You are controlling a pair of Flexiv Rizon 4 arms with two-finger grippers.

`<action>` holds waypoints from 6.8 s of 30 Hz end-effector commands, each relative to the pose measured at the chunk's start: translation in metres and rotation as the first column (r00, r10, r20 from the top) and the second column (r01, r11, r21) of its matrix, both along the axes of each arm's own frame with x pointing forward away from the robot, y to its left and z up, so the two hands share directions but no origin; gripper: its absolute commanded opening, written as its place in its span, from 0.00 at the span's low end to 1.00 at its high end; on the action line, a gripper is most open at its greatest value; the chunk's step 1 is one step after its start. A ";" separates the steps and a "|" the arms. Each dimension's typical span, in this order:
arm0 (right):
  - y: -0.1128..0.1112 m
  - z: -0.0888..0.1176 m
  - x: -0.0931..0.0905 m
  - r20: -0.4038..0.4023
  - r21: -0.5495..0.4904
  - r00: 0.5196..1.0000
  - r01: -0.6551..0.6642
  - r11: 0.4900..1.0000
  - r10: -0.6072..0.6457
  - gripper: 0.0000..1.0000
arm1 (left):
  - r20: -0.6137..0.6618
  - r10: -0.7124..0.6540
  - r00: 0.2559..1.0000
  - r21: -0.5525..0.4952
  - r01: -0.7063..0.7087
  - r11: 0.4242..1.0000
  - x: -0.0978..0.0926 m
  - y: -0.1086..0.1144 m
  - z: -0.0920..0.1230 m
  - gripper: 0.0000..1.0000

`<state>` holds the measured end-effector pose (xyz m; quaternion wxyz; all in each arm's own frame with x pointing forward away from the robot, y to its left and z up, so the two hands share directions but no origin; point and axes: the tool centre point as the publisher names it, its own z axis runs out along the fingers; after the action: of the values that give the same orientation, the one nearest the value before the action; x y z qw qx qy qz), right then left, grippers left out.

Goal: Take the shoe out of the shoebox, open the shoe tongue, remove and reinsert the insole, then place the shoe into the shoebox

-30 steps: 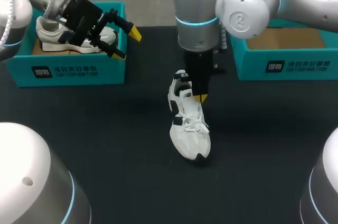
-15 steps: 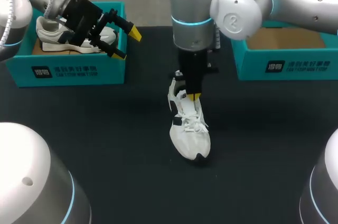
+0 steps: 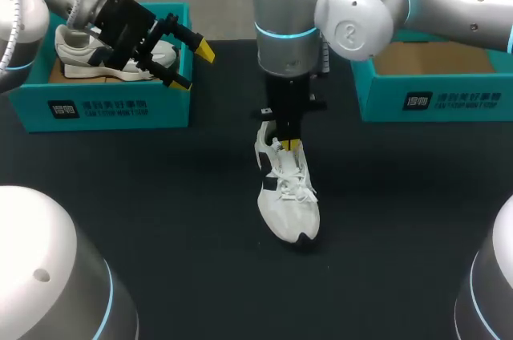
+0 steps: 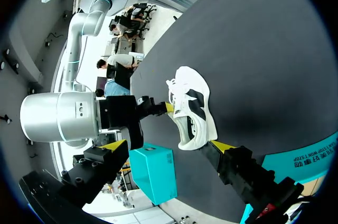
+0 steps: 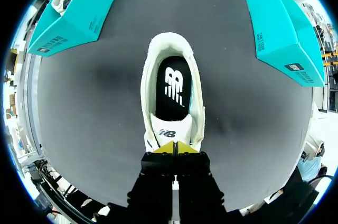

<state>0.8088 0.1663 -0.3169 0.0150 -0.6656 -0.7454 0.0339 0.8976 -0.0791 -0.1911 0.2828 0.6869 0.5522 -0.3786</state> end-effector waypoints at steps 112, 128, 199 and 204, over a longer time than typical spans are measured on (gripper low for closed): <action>0.005 -0.038 0.142 -0.023 -0.328 -0.119 -0.937 -0.120 0.993 0.62 | 0.001 -0.001 1.000 0.003 0.001 1.000 0.000 0.000 0.000 1.00; 0.003 -0.065 0.153 -0.045 -0.297 -0.125 -0.946 -0.133 0.991 0.56 | 0.001 -0.001 1.000 0.003 0.001 1.000 0.000 0.000 0.000 1.00; -0.026 0.148 0.150 -0.126 -0.221 -0.068 -0.971 -0.094 0.990 0.00 | 0.001 -0.001 1.000 0.003 0.001 1.000 0.000 0.000 0.000 1.00; -0.026 0.148 0.150 -0.126 -0.221 -0.068 -0.971 -0.094 0.990 0.00 | 0.001 -0.001 1.000 0.003 0.001 1.000 0.000 0.000 0.000 1.00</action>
<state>0.9584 0.1408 -0.1697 -0.1255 0.0933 -0.9828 0.0983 0.8976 -0.0790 -0.1911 0.2828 0.6869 0.5521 -0.3786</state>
